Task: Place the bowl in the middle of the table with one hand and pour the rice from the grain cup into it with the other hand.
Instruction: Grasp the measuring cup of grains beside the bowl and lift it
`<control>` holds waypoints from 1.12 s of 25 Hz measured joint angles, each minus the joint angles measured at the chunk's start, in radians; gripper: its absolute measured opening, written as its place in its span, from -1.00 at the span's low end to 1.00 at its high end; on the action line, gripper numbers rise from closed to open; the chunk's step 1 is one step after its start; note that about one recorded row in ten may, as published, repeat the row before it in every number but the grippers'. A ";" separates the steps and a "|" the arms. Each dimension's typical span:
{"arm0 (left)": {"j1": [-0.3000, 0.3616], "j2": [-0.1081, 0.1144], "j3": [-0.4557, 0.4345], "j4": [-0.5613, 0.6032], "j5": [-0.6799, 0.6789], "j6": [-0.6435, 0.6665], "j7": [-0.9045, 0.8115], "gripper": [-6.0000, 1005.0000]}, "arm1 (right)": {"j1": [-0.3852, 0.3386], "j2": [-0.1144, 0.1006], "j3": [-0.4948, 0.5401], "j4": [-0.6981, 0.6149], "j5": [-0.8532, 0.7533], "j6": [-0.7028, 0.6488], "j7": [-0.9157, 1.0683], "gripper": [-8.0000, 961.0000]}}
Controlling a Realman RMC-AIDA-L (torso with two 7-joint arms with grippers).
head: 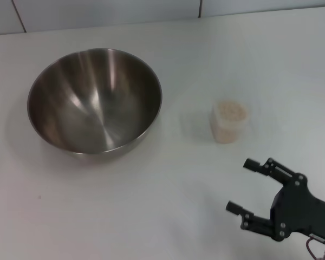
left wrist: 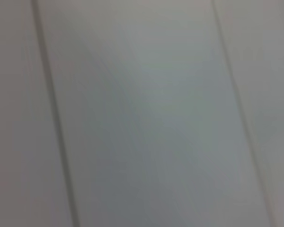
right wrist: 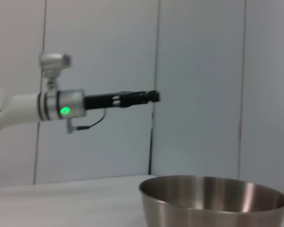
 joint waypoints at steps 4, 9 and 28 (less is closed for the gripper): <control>-0.003 0.004 -0.003 -0.233 -0.131 0.057 0.218 0.23 | -0.018 0.001 0.100 0.038 0.000 -0.011 -0.036 0.72; -0.009 0.005 -0.021 -0.393 -0.153 0.057 0.298 0.24 | -0.059 0.003 0.286 0.125 0.000 -0.019 -0.141 0.72; -0.023 0.005 -0.032 -0.527 -0.159 0.037 0.325 0.64 | -0.067 0.005 0.613 0.219 0.000 0.230 -0.171 0.72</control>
